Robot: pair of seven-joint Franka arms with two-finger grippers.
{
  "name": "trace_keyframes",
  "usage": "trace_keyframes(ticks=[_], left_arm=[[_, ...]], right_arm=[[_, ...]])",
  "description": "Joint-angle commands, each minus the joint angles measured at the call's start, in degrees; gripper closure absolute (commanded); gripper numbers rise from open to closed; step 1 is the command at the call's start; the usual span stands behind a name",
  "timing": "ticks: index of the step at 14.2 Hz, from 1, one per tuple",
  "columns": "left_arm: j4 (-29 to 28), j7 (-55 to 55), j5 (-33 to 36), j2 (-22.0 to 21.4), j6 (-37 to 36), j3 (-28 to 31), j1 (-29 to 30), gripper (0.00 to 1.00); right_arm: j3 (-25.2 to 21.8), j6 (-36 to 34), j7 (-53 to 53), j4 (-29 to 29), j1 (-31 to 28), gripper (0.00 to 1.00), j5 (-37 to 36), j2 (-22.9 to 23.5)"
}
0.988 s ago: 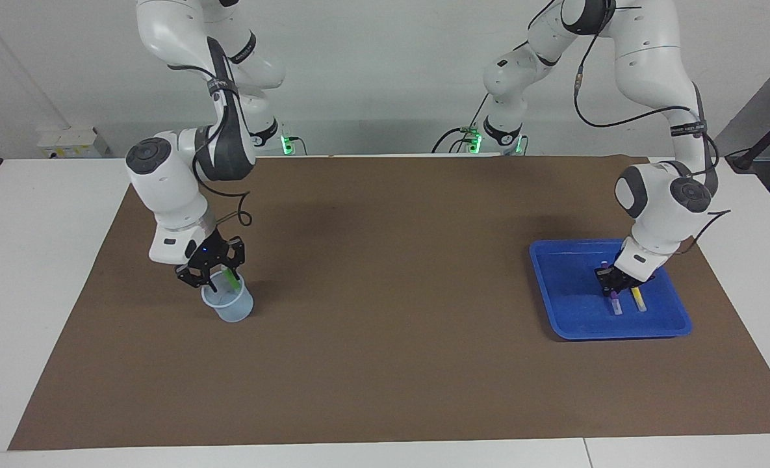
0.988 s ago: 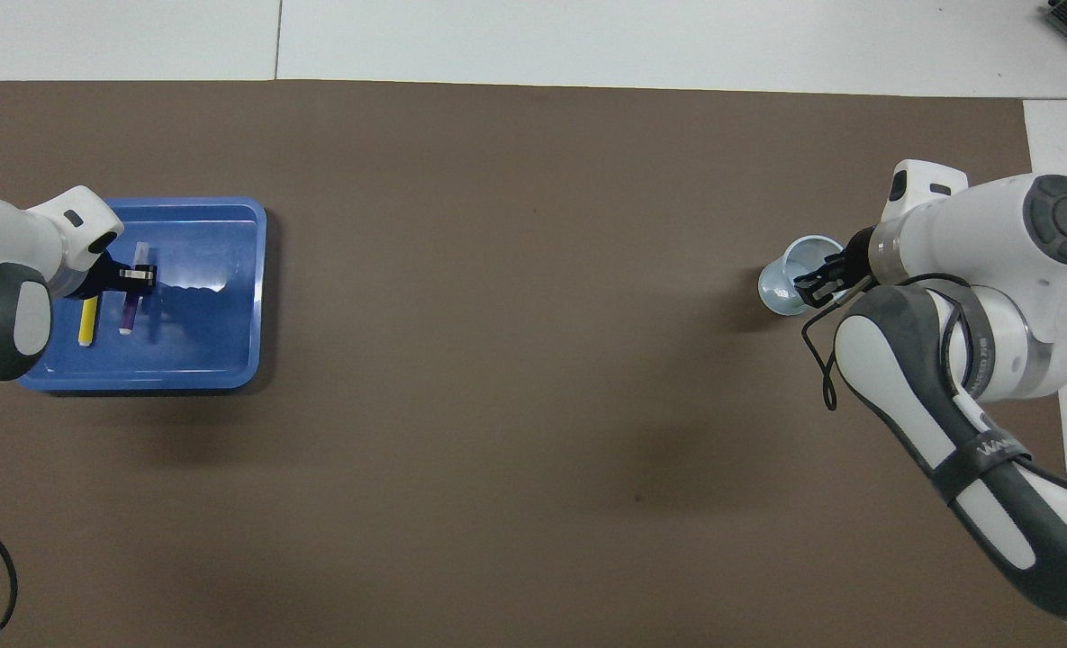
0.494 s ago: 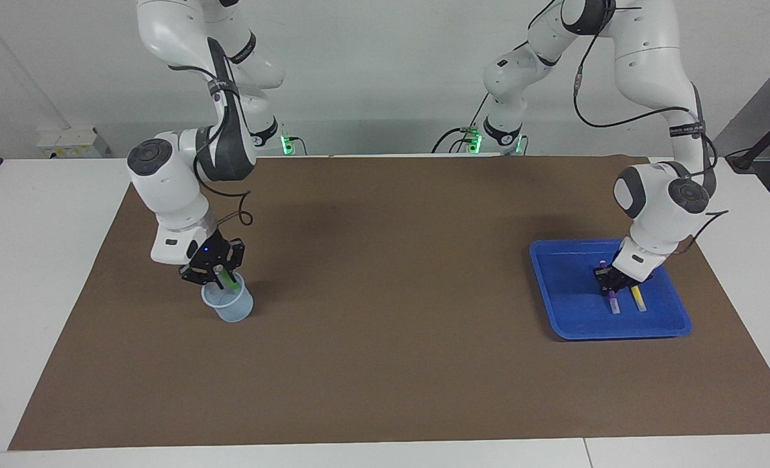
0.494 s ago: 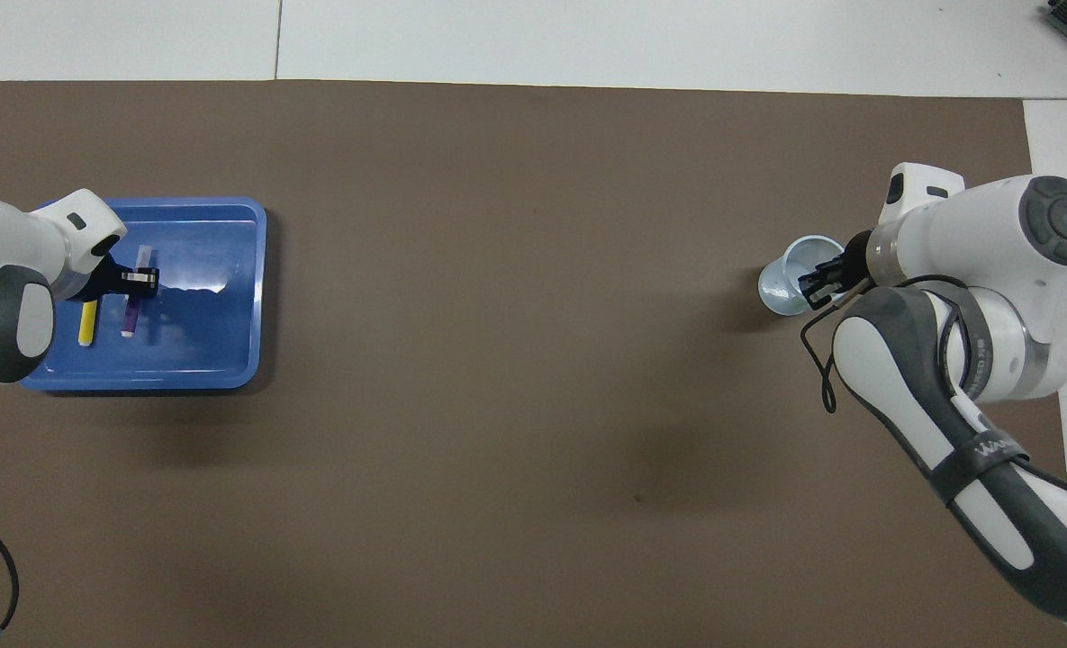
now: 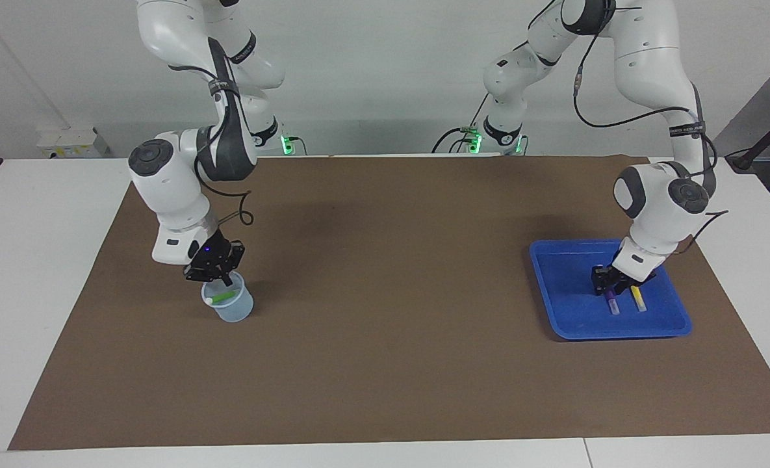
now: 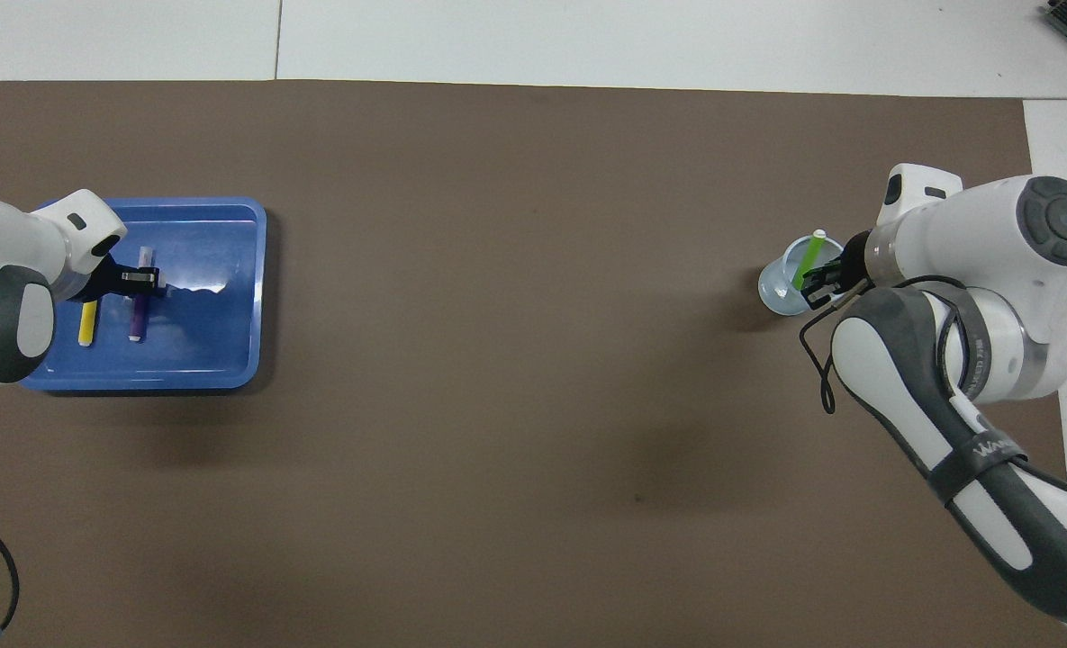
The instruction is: Right arm passes pens to left for tray arrangement
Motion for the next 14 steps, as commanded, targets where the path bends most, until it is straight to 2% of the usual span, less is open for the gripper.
trace_keyframes(ticks=[1, 3, 4, 6, 8, 10, 14], left_arm=[[-1.14, -0.10, 1.01, -0.58, 0.98, -0.38, 0.79, 0.50], [-1.05, -0.10, 1.01, -0.58, 0.89, -0.38, 0.79, 0.50], [-1.05, -0.10, 1.01, -0.58, 0.80, -0.38, 0.79, 0.49], [-0.44, 0.07, 0.92, -0.58, 0.19, -0.38, 0.79, 0.40], [-0.44, 0.34, 0.92, -0.92, -0.16, -0.47, 0.88, 0.00], [-0.26, 0.34, 1.00, -2.15, -2.52, -0.56, 0.35, 0.00], [0.00, 0.51, 1.09, -4.00, -2.01, -0.73, -0.27, 0.00]], right_arm=[[0.78, 0.33, 1.02, 0.24, -0.69, 0.44, -1.14, -0.05], [0.87, 1.12, 0.93, 1.47, -0.60, 0.28, -1.23, 0.65], [0.87, 1.74, 1.10, 1.65, -0.34, 0.25, -1.14, 0.74], [0.87, 2.97, 1.02, 3.13, 0.54, 0.25, -1.14, 1.35], [0.78, 5.42, 0.93, 3.58, 0.54, 0.25, -1.49, 2.15], [0.70, 6.14, 0.58, 3.67, -0.33, 0.26, -1.84, 3.81], [0.70, 6.84, 0.31, 3.50, -0.51, 0.28, -2.89, 4.08]])
